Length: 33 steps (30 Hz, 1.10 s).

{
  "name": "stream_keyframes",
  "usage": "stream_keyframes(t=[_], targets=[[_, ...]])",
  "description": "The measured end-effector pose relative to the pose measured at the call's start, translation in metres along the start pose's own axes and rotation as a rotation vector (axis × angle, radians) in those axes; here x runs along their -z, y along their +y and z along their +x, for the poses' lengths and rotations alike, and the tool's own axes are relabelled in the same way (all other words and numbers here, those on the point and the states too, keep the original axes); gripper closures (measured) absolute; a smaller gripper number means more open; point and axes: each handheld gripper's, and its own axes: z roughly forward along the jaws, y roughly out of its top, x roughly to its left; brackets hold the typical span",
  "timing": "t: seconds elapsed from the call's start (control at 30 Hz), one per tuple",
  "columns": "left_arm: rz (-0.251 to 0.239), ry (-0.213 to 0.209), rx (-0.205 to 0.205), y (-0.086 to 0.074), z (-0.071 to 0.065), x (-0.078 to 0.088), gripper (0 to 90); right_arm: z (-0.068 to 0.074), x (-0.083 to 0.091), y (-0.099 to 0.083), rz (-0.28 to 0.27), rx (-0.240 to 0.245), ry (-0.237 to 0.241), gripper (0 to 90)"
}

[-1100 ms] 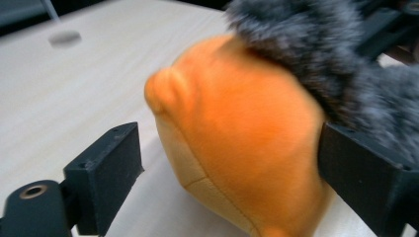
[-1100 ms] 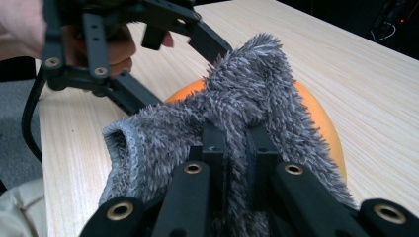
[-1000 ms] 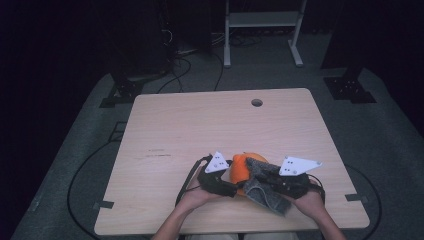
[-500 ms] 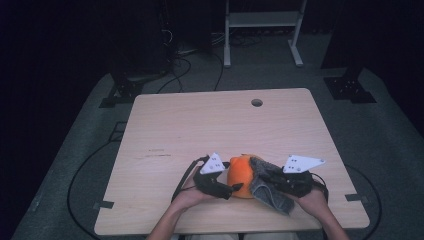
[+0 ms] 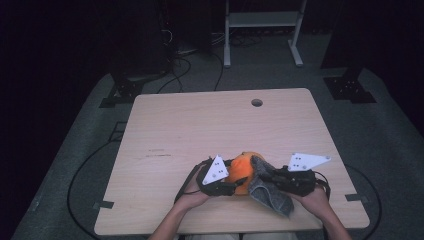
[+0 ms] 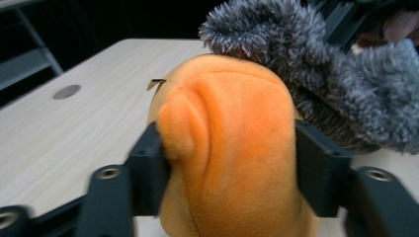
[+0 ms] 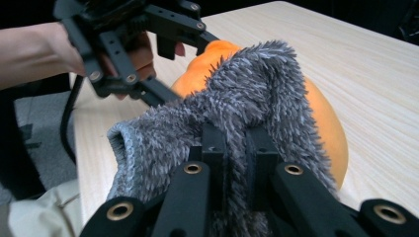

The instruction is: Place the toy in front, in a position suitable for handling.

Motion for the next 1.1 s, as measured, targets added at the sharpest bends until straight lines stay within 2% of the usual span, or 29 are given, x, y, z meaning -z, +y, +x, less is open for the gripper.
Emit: stream_keyframes(t=[0.07, 0.13, 0.2, 0.27, 0.3, 0.37, 0.43, 0.5, 0.6, 0.63, 0.67, 0.7, 0.77, 0.83, 0.93, 1.0, 1.1], targets=[[0.014, -0.007, 0.087, -0.002, 0.005, -0.004, 14.4, 0.000, -0.012, -0.006, 0.027, -0.006, 0.001, 81.3], [0.021, 0.012, 0.115, -0.004, 0.006, -0.004, 15.3, 0.005, -0.019, -0.005, 0.029, 0.006, 0.014, 81.3], [0.019, 0.014, 0.117, -0.007, 0.007, -0.002, 26.3, 0.005, -0.019, -0.002, 0.026, 0.019, -0.006, 81.2], [0.036, 0.024, 0.086, -0.010, 0.007, 0.000, 30.9, -0.001, -0.018, -0.008, 0.018, 0.008, -0.017, 81.3], [0.036, 0.018, 0.086, -0.011, 0.006, 0.000, 32.0, -0.004, -0.018, -0.011, 0.025, 0.000, -0.029, 81.3], [0.042, 0.016, 0.076, -0.012, 0.006, 0.001, 33.2, -0.011, -0.015, -0.018, 0.018, -0.047, -0.038, 81.2], [0.045, 0.011, 0.070, -0.013, 0.007, 0.003, 33.5, -0.014, -0.012, -0.019, 0.024, -0.057, -0.070, 81.2], [0.037, -0.002, 0.084, -0.012, 0.009, 0.003, 30.4, -0.017, -0.011, -0.020, 0.024, -0.067, -0.059, 81.2], [0.014, -0.021, 0.203, -0.006, 0.017, 0.004, 12.8, -0.011, -0.013, -0.018, 0.025, -0.052, -0.054, 81.2], [0.005, -0.020, 0.205, -0.004, 0.017, 0.005, 11.8, -0.008, -0.015, -0.017, 0.024, -0.044, -0.041, 81.3], [0.023, -0.006, 0.182, -0.005, 0.016, 0.004, 13.6, -0.004, -0.016, -0.015, 0.022, -0.030, -0.026, 81.2], [0.035, 0.006, 0.162, -0.005, 0.014, 0.004, 17.6, -0.001, -0.017, -0.014, 0.025, -0.015, -0.025, 81.2], [0.031, 0.010, 0.133, -0.008, 0.013, 0.005, 25.6, 0.000, -0.018, -0.014, 0.033, 0.000, -0.037, 81.2], [0.044, 0.019, 0.108, -0.010, 0.013, 0.006, 29.8, -0.007, -0.016, -0.017, 0.026, -0.031, -0.038, 81.2], [0.046, 0.009, 0.099, -0.011, 0.013, 0.008, 31.1, -0.017, -0.012, -0.024, 0.044, -0.073, -0.079, 81.2], [0.047, 0.002, 0.083, -0.012, 0.012, 0.008, 31.6, -0.017, -0.009, -0.024, 0.049, -0.069, -0.094, 81.2], [0.042, -0.009, 0.073, -0.013, 0.011, 0.009, 31.8, -0.012, -0.007, -0.019, 0.009, -0.058, -0.082, 81.2]])
